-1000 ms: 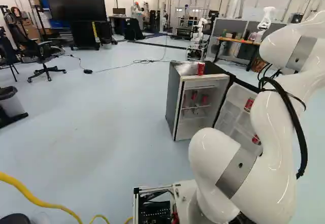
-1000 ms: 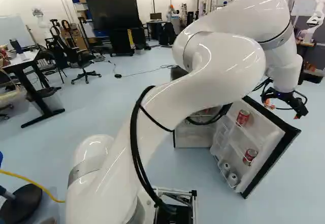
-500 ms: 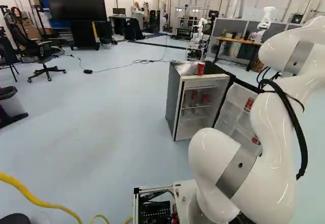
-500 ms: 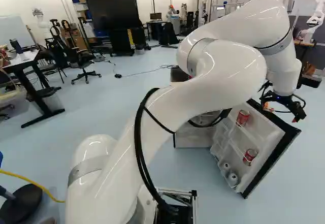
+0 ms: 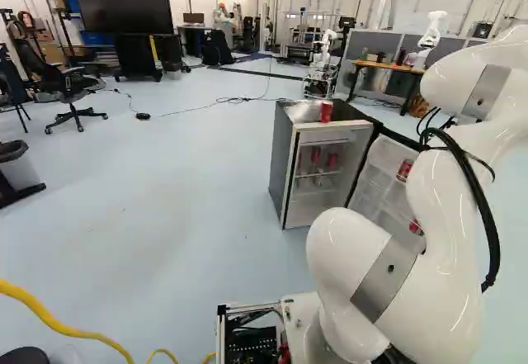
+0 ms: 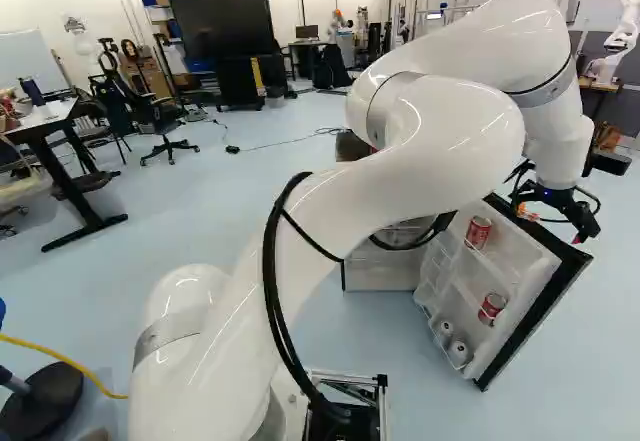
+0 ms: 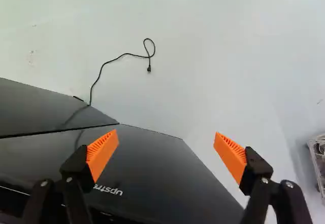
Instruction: Grab a drink from the fridge
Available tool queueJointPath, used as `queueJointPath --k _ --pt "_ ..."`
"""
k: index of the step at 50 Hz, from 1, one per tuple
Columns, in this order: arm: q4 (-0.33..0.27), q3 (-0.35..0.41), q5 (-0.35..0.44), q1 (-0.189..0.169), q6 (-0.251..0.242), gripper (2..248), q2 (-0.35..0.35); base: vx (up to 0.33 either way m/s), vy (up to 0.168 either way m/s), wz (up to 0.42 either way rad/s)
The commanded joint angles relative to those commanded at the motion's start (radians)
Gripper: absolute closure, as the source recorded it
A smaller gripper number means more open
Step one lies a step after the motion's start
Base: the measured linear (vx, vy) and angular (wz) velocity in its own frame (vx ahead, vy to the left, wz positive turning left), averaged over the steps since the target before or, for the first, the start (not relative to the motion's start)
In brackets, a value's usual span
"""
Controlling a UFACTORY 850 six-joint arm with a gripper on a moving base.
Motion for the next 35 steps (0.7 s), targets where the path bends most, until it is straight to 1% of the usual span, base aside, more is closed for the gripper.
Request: queueJointPath --k 18,35 --pt "0.000 0.031 0.000 -0.001 0.000 3 0.020 0.000 0.000 0.000" --pt "0.000 0.081 0.000 -0.001 0.000 3 0.052 0.000 0.000 0.000"
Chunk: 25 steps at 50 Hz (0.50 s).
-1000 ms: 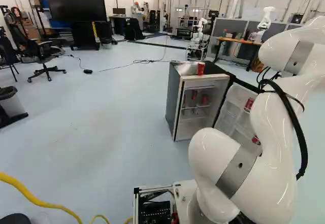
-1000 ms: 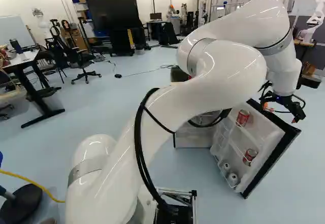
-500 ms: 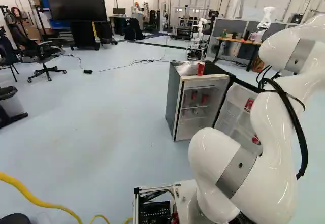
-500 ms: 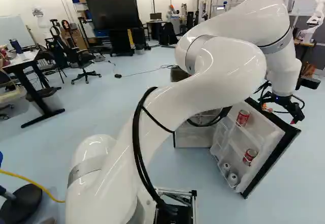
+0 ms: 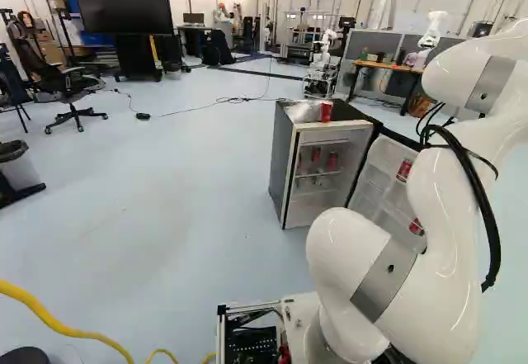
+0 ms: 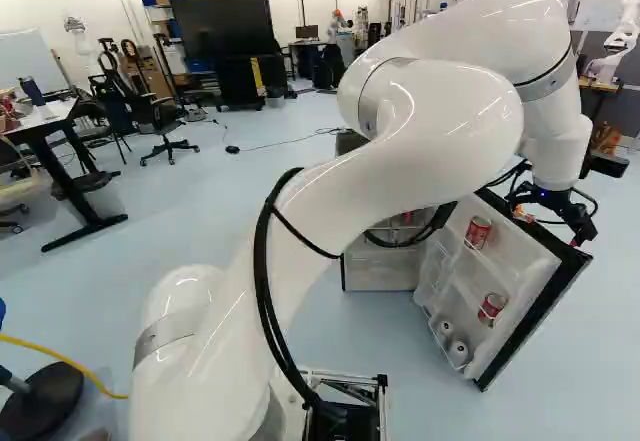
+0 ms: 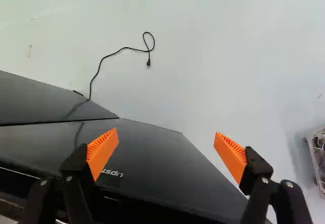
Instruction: Grab a drink from the fridge
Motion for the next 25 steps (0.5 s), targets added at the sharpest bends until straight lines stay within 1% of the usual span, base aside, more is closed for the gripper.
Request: queueJointPath --k 25 --pt "0.000 0.078 0.000 0.000 0.000 3 0.051 0.000 0.000 0.000"
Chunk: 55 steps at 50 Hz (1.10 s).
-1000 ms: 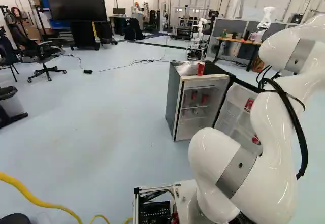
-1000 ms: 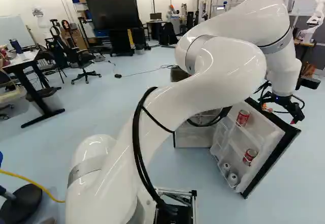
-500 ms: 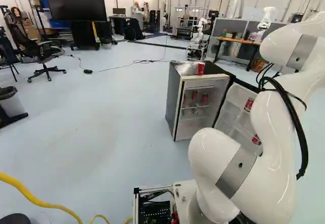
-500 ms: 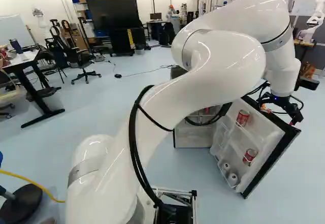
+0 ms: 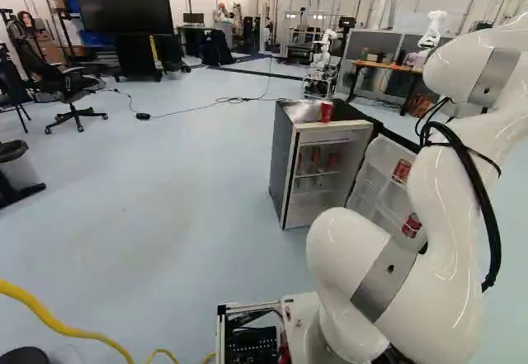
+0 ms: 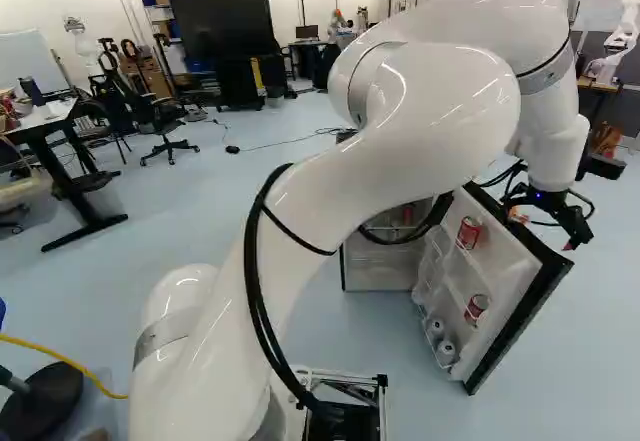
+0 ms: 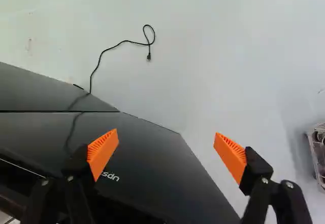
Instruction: Grab a drink from the fridge
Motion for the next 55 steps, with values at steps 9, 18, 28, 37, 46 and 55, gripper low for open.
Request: queueJointPath --k 9,18,28,37,46,55 --pt "0.000 0.032 0.000 0.001 0.000 3 0.021 0.000 0.000 0.000" --pt "0.000 0.068 0.000 0.002 0.000 3 0.044 0.000 0.000 0.000" --pt "0.000 0.108 0.000 0.003 0.000 3 0.071 0.000 0.000 0.000" --pt "0.000 0.147 0.000 0.006 0.000 3 0.096 0.000 0.000 0.000" --pt "0.000 0.188 0.000 0.009 0.000 3 0.124 0.000 0.000 0.000" --pt "0.000 0.233 0.000 0.015 0.000 3 0.154 0.000 0.000 0.000"
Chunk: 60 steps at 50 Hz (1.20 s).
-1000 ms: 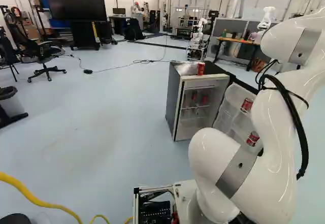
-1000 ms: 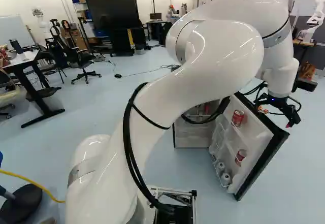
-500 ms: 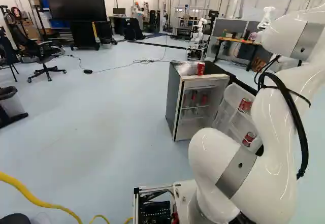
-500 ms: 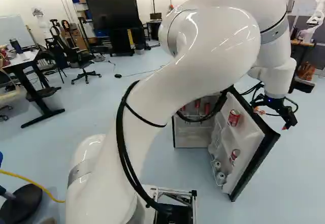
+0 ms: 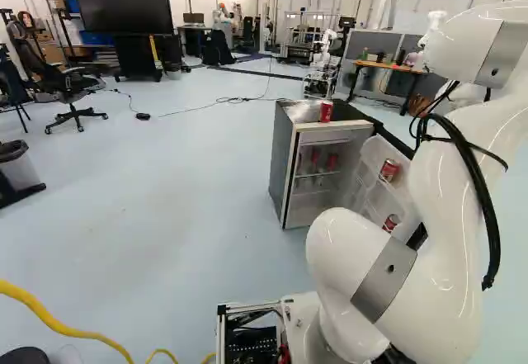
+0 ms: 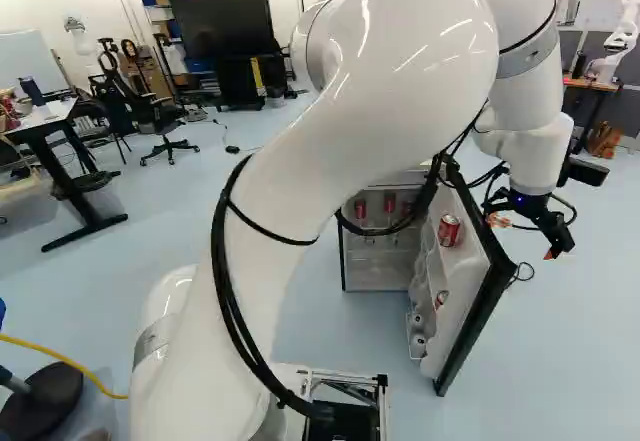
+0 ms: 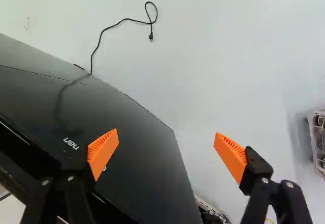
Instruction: Grab a drink from the fridge
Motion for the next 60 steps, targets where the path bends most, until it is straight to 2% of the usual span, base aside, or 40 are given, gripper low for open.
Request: queueJointPath --k 60 --pt "0.000 0.306 0.000 0.071 0.000 3 0.212 0.000 0.000 0.000"
